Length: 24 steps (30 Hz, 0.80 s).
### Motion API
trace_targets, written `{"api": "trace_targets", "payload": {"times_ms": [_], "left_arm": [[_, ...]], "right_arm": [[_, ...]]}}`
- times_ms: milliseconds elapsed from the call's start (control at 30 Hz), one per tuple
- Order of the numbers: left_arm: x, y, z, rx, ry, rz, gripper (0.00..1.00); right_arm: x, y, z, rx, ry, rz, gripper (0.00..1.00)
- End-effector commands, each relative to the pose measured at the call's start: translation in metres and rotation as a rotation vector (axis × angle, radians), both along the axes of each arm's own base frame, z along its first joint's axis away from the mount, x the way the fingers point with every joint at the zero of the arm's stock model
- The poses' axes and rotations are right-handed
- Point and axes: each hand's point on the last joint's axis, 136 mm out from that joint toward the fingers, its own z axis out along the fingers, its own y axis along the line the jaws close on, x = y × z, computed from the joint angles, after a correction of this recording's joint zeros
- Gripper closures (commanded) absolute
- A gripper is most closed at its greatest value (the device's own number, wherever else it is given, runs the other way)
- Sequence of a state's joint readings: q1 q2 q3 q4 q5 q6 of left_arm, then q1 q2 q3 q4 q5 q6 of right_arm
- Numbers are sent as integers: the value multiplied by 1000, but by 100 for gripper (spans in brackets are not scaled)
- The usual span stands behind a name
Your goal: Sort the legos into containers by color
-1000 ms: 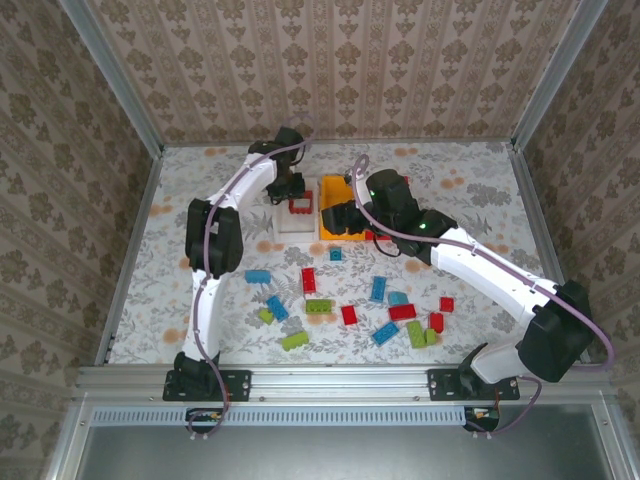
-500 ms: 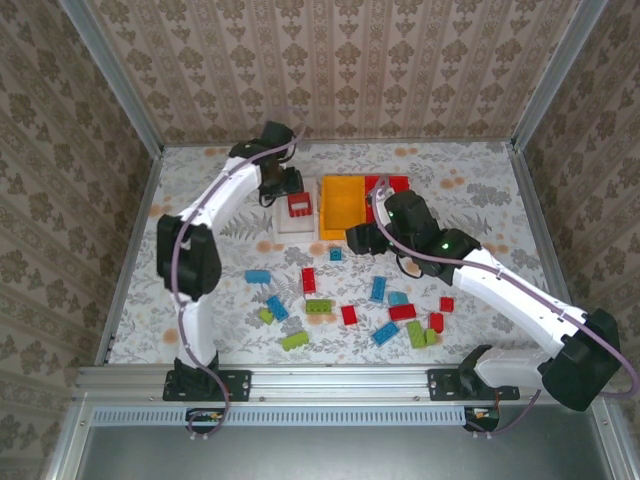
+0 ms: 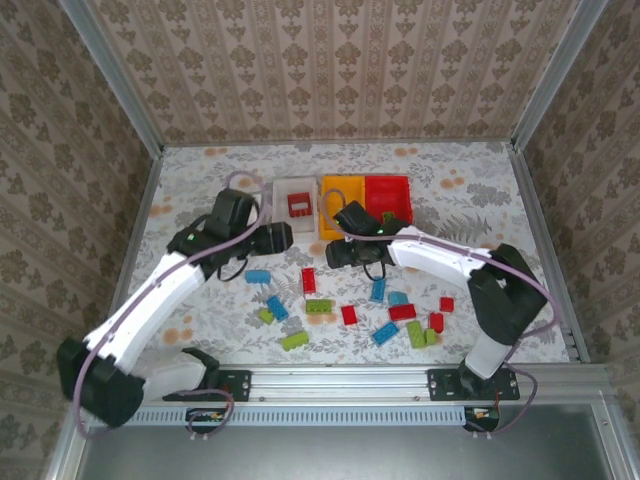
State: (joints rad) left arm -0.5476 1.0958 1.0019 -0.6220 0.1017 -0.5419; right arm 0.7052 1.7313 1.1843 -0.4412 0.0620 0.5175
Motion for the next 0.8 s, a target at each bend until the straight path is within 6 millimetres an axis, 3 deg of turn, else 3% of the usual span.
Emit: {"api": "trace_targets", "payload": {"times_ms": [0, 100, 400, 633, 767], "left_arm": [[-14, 14, 8, -2, -66, -1, 24], [-24, 21, 6, 1, -54, 3, 24], [-36, 26, 6, 1, -46, -9, 24], [-40, 29, 8, 7, -52, -13, 24], [-40, 30, 9, 10, -55, -9, 24]], "right_arm": [[20, 4, -8, 20, -5, -159, 31], [27, 7, -22, 12, 10, -199, 30], [45, 20, -40, -12, -5, -222, 32], [53, 26, -54, -42, 15, -222, 57], [53, 23, -45, -48, 5, -226, 71]]}}
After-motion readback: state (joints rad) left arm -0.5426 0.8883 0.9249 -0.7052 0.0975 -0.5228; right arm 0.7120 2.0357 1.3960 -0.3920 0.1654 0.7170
